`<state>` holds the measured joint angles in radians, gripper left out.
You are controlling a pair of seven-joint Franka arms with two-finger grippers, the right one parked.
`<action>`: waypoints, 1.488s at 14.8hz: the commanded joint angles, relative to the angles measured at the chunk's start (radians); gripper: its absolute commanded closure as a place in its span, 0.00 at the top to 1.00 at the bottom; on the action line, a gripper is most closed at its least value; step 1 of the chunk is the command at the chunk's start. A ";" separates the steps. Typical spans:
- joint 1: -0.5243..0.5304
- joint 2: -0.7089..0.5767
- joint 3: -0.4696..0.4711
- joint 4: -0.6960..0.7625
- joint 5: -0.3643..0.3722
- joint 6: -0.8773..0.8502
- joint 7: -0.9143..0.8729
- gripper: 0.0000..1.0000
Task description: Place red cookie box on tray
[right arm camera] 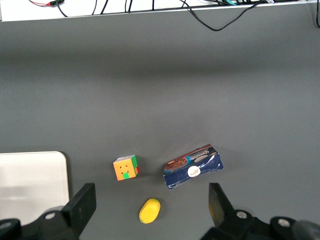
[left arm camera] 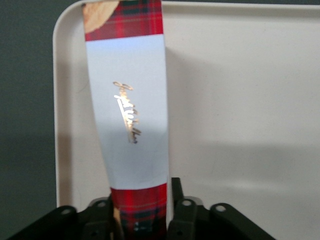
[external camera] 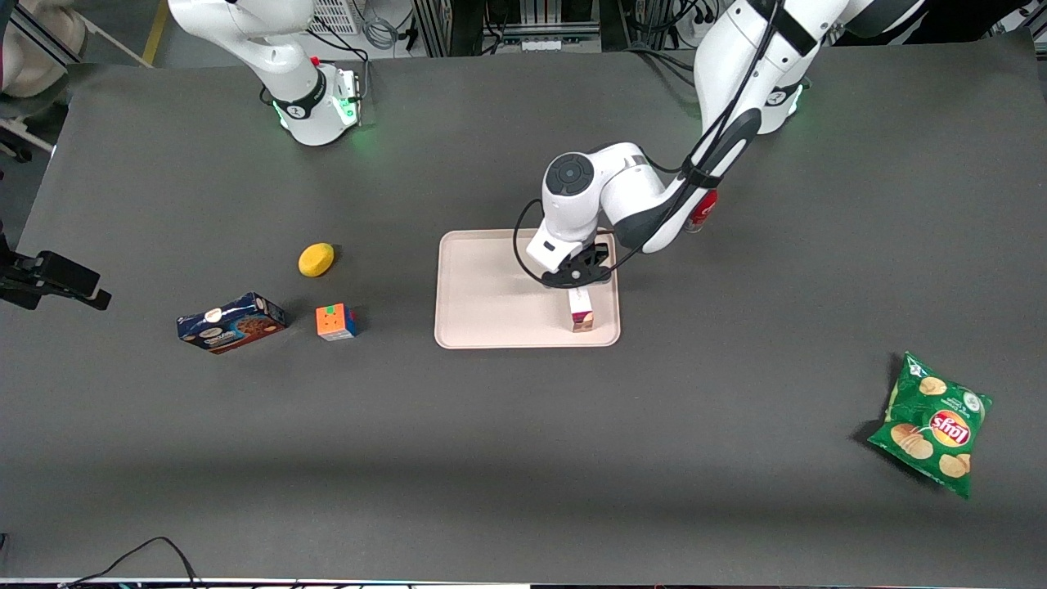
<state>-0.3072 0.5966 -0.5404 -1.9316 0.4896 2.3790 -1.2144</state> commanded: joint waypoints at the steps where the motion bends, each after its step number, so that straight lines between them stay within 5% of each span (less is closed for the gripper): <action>1: 0.000 0.017 0.002 0.019 0.018 0.005 0.016 1.00; 8: 0.002 0.005 0.000 0.046 0.017 -0.014 0.024 1.00; 11: 0.003 -0.044 -0.004 0.126 0.003 -0.166 0.080 1.00; 16: 0.036 -0.181 0.002 0.337 -0.175 -0.573 0.490 1.00; 19: 0.094 -0.260 0.005 0.417 -0.210 -0.751 0.723 1.00; 22: 0.099 -0.352 0.179 0.479 -0.336 -0.888 1.008 1.00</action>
<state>-0.2128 0.3184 -0.4982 -1.4955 0.2609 1.5899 -0.4646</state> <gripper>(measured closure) 0.000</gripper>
